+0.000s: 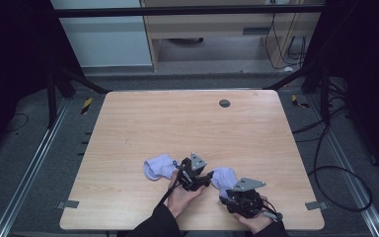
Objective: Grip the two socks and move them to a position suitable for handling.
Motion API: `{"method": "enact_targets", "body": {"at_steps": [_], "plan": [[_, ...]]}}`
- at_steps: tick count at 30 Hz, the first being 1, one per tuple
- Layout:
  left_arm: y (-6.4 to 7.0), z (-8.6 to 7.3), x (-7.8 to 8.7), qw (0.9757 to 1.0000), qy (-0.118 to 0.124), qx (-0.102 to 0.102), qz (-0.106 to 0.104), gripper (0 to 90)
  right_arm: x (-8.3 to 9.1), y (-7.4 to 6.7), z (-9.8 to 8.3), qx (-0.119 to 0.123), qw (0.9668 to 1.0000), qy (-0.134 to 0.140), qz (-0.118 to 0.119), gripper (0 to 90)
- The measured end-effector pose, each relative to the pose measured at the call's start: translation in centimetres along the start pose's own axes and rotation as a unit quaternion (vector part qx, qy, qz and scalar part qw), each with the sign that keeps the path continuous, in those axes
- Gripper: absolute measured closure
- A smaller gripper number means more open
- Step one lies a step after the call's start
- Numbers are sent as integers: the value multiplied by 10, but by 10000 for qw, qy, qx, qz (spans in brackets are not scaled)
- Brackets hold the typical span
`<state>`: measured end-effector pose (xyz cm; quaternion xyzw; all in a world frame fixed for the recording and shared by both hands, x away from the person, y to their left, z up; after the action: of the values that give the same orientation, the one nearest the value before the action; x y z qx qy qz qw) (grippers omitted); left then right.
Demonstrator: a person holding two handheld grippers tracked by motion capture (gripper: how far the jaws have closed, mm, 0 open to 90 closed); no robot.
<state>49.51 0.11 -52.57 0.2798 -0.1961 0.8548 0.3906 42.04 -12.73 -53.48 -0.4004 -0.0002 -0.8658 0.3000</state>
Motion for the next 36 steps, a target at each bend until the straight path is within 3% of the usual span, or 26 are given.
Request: {"method": "enact_targets", "body": {"at_steps": [12, 18, 21, 27, 31, 36], "plan": [[8, -1, -17, 9997, -230, 36, 17, 660, -4, 0, -3, 77, 9999, -137, -25, 665], [8, -3, -19, 9995, -307, 80, 29, 740, -5, 1, -3, 160, 9998, -102, -101, 754], [9, -4, -19, 9995, -309, 35, 24, 787, -4, 2, -3, 86, 9998, -138, -114, 821], [10, -4, -19, 9995, -321, 10, 15, 871, -2, 3, -2, 41, 9999, -125, -37, 854], [10, -4, -19, 9994, -332, -36, 31, 883, 4, 4, 3, -19, 10000, 94, 25, 858], [10, -4, -18, 9993, -348, -105, 40, 886, 21, 15, 14, -259, 9976, 634, -46, 859]]}}
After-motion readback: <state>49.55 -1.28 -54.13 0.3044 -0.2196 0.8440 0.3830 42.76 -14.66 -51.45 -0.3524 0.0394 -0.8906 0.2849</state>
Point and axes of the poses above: each handheld gripper's, and its own axes: x roughly backward along the jaws, z roughly out of its top, y roughly to its right, the point moved 6 cm from there along -x, roughly forward along the jaws, and after that the axes turned 13 degrees about -x, right-handed, at the moved point
